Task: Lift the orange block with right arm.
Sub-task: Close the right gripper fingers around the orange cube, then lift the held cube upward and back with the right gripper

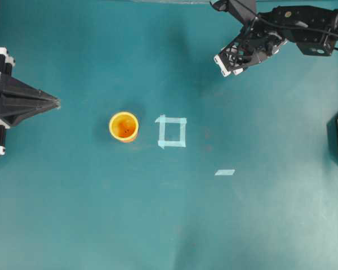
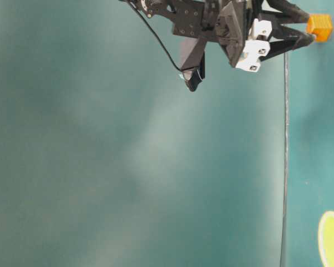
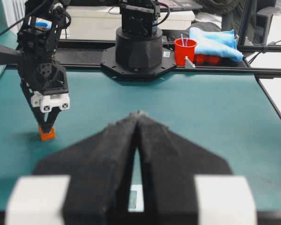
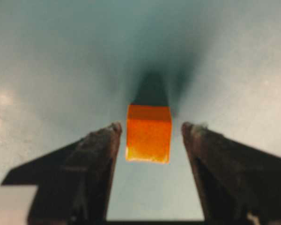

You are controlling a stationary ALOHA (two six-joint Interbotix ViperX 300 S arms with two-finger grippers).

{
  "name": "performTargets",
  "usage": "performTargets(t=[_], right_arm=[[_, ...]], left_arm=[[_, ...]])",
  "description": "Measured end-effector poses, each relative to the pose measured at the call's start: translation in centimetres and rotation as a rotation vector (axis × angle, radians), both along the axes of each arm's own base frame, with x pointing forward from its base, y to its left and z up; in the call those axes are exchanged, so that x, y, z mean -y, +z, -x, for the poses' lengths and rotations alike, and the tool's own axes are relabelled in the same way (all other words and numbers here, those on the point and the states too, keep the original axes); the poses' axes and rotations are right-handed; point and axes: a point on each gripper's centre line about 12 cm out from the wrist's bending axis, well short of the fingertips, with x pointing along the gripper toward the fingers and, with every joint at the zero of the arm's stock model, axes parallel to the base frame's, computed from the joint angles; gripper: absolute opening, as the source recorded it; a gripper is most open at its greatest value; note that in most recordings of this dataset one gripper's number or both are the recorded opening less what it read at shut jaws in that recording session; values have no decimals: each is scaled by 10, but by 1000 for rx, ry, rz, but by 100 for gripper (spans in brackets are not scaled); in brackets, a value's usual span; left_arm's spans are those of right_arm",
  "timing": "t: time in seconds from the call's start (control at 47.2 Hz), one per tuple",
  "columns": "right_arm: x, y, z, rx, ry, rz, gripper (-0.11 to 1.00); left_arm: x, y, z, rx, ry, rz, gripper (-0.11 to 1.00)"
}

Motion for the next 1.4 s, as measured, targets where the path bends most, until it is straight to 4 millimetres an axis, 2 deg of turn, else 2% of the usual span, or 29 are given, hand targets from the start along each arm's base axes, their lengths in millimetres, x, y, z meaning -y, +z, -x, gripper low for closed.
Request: performTargets(t=[0.339, 0.656, 0.952, 1.206, 1.397], right_arm=[[1, -5, -2, 2, 1, 0, 58], [0, -6, -1, -1, 3, -2, 42], [-1, -3, 2, -46, -3, -21, 41], [6, 30, -10, -19, -12, -2, 41], [10, 48, -17, -24, -16, 1, 41]], left_arm=[[0, 0, 0, 0, 0, -1, 0], [0, -1, 0, -6, 0, -2, 0], [0, -2, 0, -17, -1, 0, 0], [0, -2, 0, -14, 0, -2, 0], [0, -2, 0, -17, 0, -2, 0]])
